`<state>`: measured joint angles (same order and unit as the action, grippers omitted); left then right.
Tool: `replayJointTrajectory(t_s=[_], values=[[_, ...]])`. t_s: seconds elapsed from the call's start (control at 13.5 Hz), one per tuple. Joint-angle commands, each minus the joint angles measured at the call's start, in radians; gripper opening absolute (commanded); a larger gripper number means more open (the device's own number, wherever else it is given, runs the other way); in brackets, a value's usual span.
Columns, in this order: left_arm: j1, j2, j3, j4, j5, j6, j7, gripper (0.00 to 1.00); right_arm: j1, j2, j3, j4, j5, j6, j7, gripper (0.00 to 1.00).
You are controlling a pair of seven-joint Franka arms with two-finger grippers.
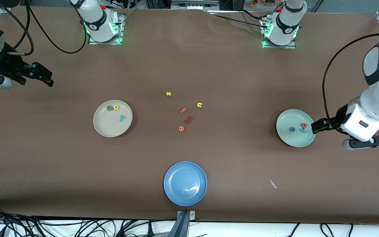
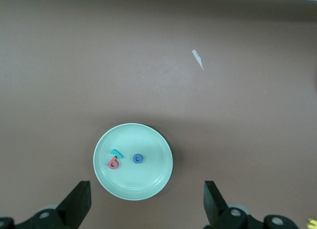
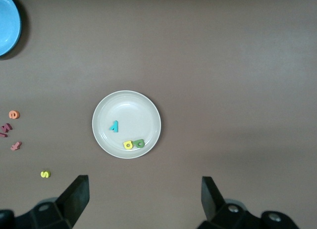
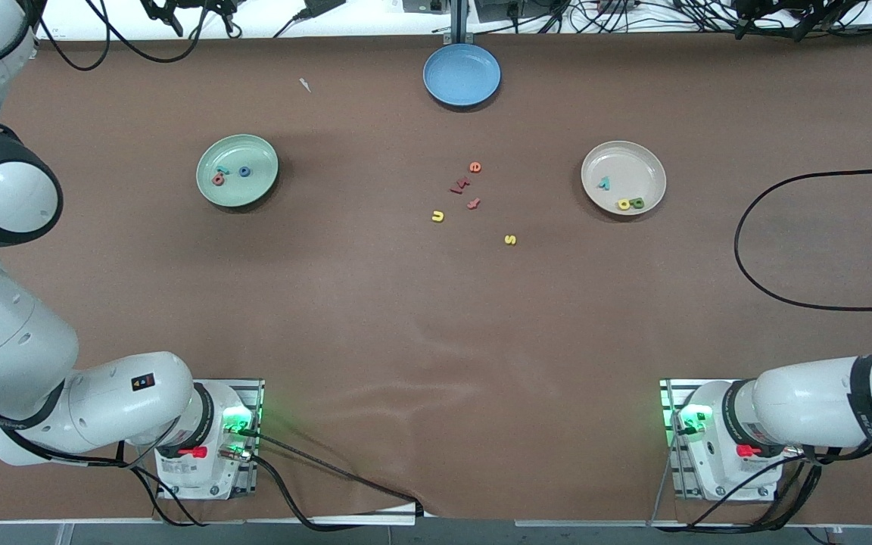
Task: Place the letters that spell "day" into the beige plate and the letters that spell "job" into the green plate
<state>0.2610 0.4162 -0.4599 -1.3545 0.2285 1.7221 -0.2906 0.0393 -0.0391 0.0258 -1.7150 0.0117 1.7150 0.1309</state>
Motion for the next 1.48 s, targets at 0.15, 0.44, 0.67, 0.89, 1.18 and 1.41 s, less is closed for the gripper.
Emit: replayJointTrajectory(t_s=[0.15, 0.44, 0.67, 0.89, 1.18, 1.41], values=[[-0.379, -0.036, 0.474, 0.058, -0.181, -0.022, 0.178, 1.00, 0.022, -0.002, -0.017, -0.005, -0.004, 0.002, 0.018, 1.00], [-0.477, -0.037, 0.630, 0.051, -0.279, -0.021, 0.258, 1.00, 0.022, 0.013, -0.018, -0.006, -0.004, 0.000, 0.016, 1.00], [-0.280, -0.034, 0.400, 0.052, -0.261, -0.019, 0.274, 1.00, 0.027, 0.016, -0.015, -0.003, -0.012, 0.003, 0.016, 1.00], [-0.227, -0.033, 0.342, 0.051, -0.261, -0.019, 0.271, 1.00, 0.027, 0.019, -0.015, 0.002, -0.010, 0.002, 0.007, 1.00], [-0.224, -0.030, 0.340, 0.055, -0.261, -0.019, 0.271, 1.00, 0.034, 0.019, -0.010, 0.003, -0.010, 0.000, 0.009, 1.00], [-0.215, -0.028, 0.340, 0.057, -0.261, -0.019, 0.272, 1.00, 0.033, 0.021, -0.014, 0.003, -0.006, 0.002, 0.007, 1.00]])
